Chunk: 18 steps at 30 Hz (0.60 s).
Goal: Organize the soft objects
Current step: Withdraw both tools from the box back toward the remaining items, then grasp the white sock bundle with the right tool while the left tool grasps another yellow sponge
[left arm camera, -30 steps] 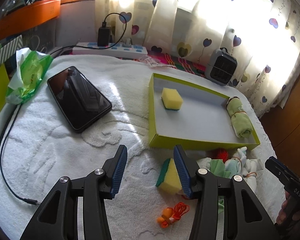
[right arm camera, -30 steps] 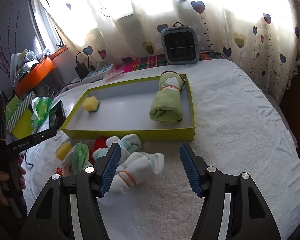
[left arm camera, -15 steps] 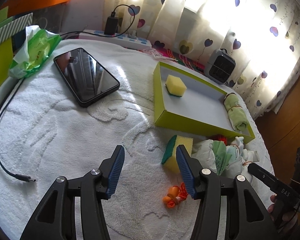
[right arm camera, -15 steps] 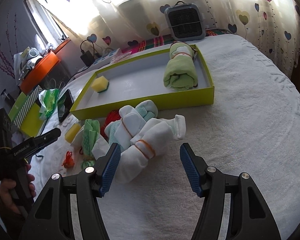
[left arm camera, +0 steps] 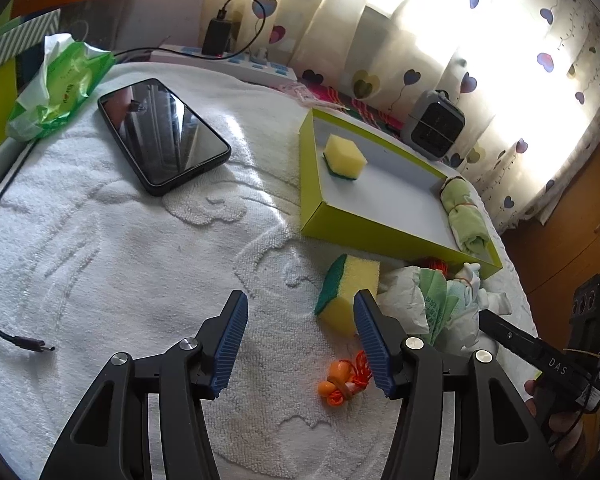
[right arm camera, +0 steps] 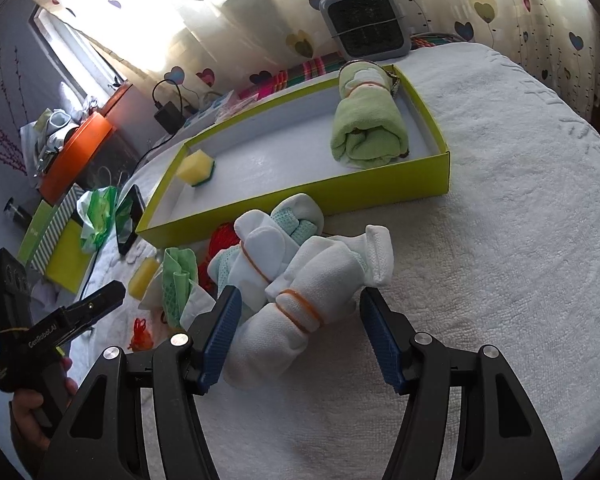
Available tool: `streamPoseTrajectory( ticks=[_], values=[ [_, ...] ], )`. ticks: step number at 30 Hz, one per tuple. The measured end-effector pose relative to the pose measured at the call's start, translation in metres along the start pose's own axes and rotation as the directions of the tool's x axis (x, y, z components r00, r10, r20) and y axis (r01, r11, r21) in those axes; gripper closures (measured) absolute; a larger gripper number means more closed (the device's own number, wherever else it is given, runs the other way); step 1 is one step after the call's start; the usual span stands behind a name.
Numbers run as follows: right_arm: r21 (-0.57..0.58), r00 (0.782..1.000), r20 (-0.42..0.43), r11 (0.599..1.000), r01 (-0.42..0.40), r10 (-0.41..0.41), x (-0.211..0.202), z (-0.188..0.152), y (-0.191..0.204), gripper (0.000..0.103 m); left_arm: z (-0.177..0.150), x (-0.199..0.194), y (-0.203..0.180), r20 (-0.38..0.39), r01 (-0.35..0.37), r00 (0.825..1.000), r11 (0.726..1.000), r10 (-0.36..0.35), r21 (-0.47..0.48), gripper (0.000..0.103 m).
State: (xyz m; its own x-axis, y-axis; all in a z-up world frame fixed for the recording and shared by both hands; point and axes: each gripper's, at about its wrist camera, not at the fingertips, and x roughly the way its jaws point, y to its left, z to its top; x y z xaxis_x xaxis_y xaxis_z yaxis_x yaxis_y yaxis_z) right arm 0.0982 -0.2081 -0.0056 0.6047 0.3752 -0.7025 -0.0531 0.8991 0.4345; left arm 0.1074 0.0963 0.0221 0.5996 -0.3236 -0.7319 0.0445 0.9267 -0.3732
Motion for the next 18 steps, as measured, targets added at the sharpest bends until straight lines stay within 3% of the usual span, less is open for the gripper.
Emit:
streamPoseTrajectory(
  ticks=[5,18],
  values=[
    [-0.013,1.000,0.007,1.000,-0.003,0.004,-0.003,-0.001,-0.002,0.057,0.000,0.001,-0.002,-0.009,0.000,1.000,1.000,0.000,0.004,0.049],
    [-0.067,0.998,0.061,0.997,0.035,-0.031,-0.018,-0.003,-0.002,0.069,0.002,0.005,-0.013,-0.020,0.013,1.000,1.000,-0.013,0.028,0.049]
  ],
)
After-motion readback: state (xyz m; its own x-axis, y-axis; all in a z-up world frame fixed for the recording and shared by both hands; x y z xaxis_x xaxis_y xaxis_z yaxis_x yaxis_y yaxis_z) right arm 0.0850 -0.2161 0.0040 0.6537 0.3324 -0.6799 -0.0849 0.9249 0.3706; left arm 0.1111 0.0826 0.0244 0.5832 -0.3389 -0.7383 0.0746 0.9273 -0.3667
